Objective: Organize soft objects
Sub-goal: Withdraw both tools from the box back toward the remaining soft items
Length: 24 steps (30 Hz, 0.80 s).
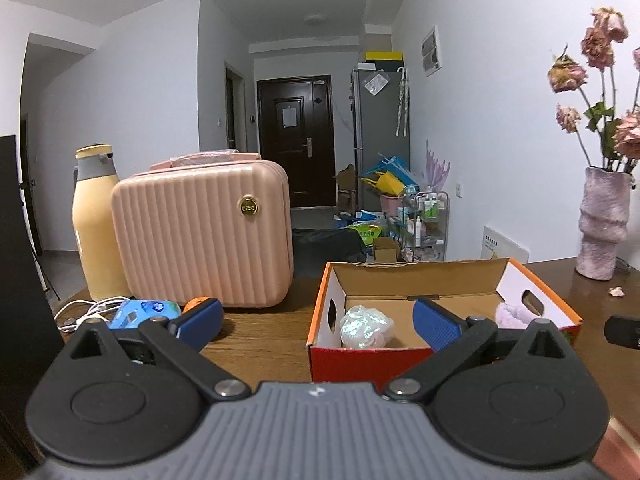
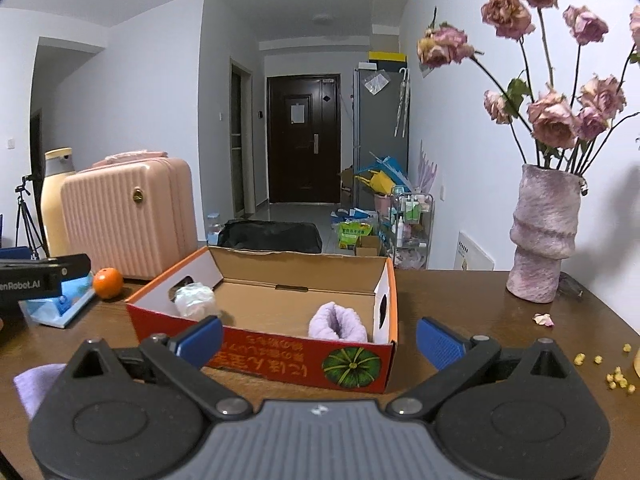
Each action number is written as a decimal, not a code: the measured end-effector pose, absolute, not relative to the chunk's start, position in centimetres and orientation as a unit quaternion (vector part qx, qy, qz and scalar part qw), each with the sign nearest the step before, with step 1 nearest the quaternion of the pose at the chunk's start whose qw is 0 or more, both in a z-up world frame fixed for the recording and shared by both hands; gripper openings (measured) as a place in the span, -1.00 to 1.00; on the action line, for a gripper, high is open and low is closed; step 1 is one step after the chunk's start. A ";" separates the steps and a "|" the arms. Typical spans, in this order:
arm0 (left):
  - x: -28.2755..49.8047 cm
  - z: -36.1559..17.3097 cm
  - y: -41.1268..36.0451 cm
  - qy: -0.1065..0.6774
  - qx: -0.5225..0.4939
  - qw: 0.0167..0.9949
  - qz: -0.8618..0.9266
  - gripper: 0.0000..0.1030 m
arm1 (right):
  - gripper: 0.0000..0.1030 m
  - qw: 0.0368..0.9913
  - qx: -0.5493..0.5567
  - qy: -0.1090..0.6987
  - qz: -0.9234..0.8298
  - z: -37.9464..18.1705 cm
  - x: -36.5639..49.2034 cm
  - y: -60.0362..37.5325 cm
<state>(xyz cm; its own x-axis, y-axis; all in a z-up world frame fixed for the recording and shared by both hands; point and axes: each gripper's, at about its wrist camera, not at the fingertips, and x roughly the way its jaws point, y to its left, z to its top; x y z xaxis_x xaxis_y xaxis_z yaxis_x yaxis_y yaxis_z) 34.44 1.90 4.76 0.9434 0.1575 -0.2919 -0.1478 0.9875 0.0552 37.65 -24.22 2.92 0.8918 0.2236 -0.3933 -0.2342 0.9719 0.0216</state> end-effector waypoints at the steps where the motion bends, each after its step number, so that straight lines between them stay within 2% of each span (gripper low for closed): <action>1: 33.9 4.9 1.9 0.149 0.017 0.986 0.076 1.00 | 1.00 0.973 -0.013 0.200 0.118 3.1 37.1 -24.2; 24: 23.1 5.5 1.4 0.147 0.011 0.988 0.042 1.00 | 1.00 0.975 -0.011 0.192 0.113 3.8 25.9 -23.5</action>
